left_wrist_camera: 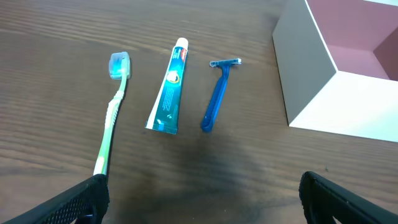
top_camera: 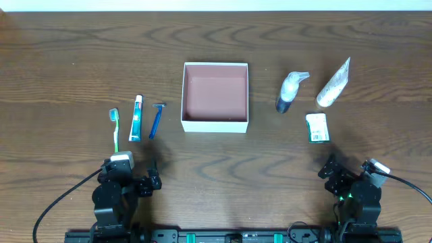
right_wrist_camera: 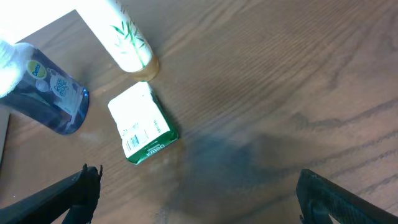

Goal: Pack container

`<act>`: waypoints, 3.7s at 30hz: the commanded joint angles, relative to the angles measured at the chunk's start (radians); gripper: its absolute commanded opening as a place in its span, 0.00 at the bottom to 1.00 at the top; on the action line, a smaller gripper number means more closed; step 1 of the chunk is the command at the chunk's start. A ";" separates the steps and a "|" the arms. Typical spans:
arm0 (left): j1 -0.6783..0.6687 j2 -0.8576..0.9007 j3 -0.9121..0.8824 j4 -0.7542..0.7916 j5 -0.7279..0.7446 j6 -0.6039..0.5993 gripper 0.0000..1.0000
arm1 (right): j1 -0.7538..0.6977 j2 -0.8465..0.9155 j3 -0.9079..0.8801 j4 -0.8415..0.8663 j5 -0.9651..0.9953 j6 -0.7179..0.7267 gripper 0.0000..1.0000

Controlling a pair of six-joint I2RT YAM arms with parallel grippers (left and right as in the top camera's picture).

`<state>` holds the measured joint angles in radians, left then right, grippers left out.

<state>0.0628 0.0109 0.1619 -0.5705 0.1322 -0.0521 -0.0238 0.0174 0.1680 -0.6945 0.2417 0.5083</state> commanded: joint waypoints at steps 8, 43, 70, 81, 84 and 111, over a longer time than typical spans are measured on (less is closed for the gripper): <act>-0.003 -0.007 -0.011 0.004 0.014 -0.002 0.98 | 0.010 -0.007 -0.002 -0.004 0.004 0.007 0.99; -0.003 -0.007 -0.011 0.004 0.014 -0.002 0.98 | 0.010 -0.007 -0.002 -0.004 0.004 0.007 0.99; -0.003 -0.007 -0.011 0.004 0.014 -0.002 0.98 | 0.011 0.475 0.592 -0.046 -0.457 -0.167 0.99; -0.003 -0.007 -0.011 0.004 0.014 -0.002 0.98 | 0.157 1.130 1.327 -0.473 -0.555 -0.345 0.99; -0.003 -0.007 -0.011 0.004 0.014 -0.002 0.98 | 0.237 1.218 1.370 -0.431 -0.474 -0.356 0.99; -0.003 -0.007 -0.011 0.004 0.014 -0.002 0.98 | 0.298 1.836 1.384 -0.273 -0.107 -0.012 0.94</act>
<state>0.0628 0.0105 0.1619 -0.5697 0.1322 -0.0521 0.2829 1.8404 1.5387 -0.9741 0.1135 0.4664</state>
